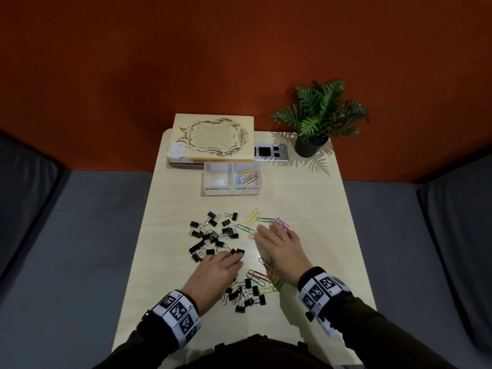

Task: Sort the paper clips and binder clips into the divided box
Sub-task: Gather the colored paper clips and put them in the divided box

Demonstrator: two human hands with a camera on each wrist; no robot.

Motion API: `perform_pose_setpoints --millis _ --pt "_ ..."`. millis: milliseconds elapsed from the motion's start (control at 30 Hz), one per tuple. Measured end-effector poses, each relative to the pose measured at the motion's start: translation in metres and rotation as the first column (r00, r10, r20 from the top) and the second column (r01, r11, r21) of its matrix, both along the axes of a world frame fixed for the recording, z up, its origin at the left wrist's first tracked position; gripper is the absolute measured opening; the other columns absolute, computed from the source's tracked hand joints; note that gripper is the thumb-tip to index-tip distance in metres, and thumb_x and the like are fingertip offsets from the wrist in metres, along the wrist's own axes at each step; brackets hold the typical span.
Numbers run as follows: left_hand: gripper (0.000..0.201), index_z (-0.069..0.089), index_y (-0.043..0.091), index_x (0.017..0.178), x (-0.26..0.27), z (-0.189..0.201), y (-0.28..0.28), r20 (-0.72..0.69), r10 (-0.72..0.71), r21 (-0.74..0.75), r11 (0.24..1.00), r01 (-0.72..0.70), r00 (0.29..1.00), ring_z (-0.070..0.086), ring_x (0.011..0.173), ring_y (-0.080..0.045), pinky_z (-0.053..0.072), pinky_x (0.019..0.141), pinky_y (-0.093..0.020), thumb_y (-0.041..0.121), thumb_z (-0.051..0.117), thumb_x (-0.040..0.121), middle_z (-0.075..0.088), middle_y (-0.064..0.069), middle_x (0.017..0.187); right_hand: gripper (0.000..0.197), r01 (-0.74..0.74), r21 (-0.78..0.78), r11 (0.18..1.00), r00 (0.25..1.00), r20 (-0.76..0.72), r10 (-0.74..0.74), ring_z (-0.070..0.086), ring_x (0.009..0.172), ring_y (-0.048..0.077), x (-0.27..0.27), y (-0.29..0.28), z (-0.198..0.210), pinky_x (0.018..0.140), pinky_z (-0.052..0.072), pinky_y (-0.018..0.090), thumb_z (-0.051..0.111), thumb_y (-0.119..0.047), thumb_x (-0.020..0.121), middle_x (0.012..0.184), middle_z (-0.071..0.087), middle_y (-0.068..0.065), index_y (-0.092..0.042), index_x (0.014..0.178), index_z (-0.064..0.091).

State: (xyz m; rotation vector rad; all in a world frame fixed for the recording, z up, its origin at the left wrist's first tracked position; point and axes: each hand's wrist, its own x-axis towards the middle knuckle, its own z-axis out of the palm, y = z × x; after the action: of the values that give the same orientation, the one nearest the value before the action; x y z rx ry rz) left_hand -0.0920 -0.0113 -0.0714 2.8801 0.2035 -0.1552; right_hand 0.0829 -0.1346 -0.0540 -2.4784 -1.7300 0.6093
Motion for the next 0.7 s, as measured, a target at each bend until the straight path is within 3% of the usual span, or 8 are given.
perform_pose_setpoints --millis 67,200,267,333,467,600,700 --pt "0.038 0.07 0.03 0.102 -0.006 -0.001 0.004 0.008 0.051 0.021 0.998 -0.051 0.999 0.067 0.096 -0.009 0.057 0.069 -0.025 0.03 0.083 0.067 0.07 0.013 0.115 0.066 0.034 0.035 0.999 0.999 0.024 -0.035 0.01 0.143 0.033 0.001 0.009 0.001 0.112 0.017 0.053 0.052 -0.005 0.083 0.155 0.021 0.0 -0.024 0.141 0.026" --pt "0.028 0.072 0.029 0.096 -0.011 0.006 0.007 -0.013 0.12 0.041 0.992 -0.12 0.993 0.068 0.091 -0.011 0.057 0.067 -0.026 0.029 0.081 0.07 0.072 0.012 0.108 0.073 -0.012 -0.079 0.997 0.997 0.068 0.017 0.0 0.144 0.029 0.001 0.03 0.006 0.115 0.011 0.055 0.052 0.001 0.079 0.157 0.009 -0.001 -0.023 0.141 0.023" --pt "0.018 0.072 0.027 0.089 -0.008 0.012 0.008 0.009 0.161 0.014 0.987 -0.161 0.987 0.067 0.088 -0.011 0.056 0.068 -0.026 0.028 0.079 0.073 0.073 0.012 0.1 0.062 0.062 -0.037 0.997 0.998 0.015 -0.062 0.002 0.143 0.029 0.007 0.033 0.01 0.114 0.011 0.055 0.049 0.001 0.081 0.156 0.014 -0.001 -0.022 0.137 0.033" --pt "0.012 0.071 0.022 0.092 0.005 0.019 0.01 0.045 0.214 -0.079 0.975 -0.21 0.976 0.065 0.088 -0.013 0.058 0.073 -0.028 0.023 0.072 0.08 0.072 0.007 0.096 0.052 0.231 0.083 0.969 0.972 -0.065 -0.226 0.014 0.14 0.029 0.02 0.027 0.011 0.112 0.019 0.05 0.049 -0.003 0.086 0.152 0.026 0.003 -0.021 0.134 0.039" --pt "0.027 0.059 0.009 0.118 0.066 0.035 0.017 0.017 0.246 -0.206 0.949 -0.237 0.969 0.054 0.109 -0.023 0.051 0.092 -0.034 0.016 0.057 0.092 0.059 -0.006 0.121 0.032 0.503 0.115 0.857 0.857 -0.192 -0.478 0.039 0.118 0.034 0.045 0.008 0.001 0.099 0.038 0.043 0.042 -0.008 0.092 0.13 0.048 0.016 -0.007 0.124 0.049" --pt "0.061 0.043 0.002 0.128 0.131 0.029 0.023 -0.218 0.307 -0.165 0.924 -0.345 0.926 0.044 0.117 -0.031 0.044 0.099 -0.038 0.034 0.068 0.083 0.045 -0.013 0.132 0.014 0.541 0.032 0.84 0.819 -0.246 -0.518 0.044 0.103 0.033 0.047 0.0 -0.007 0.086 0.039 0.038 0.044 -0.016 0.093 0.109 0.05 0.015 -0.007 0.097 0.054" --pt "0.073 0.043 0.0 0.125 0.146 0.021 0.022 -0.36 0.341 -0.058 0.921 -0.386 0.868 0.044 0.115 -0.032 0.047 0.098 -0.04 0.043 0.075 0.075 0.04 -0.013 0.128 0.021 0.554 0.07 0.83 0.812 -0.269 -0.519 0.043 0.1 0.028 0.038 0.0 -0.011 0.087 0.04 0.034 0.06 -0.021 0.085 0.107 0.05 0.012 -0.007 0.1 0.058"
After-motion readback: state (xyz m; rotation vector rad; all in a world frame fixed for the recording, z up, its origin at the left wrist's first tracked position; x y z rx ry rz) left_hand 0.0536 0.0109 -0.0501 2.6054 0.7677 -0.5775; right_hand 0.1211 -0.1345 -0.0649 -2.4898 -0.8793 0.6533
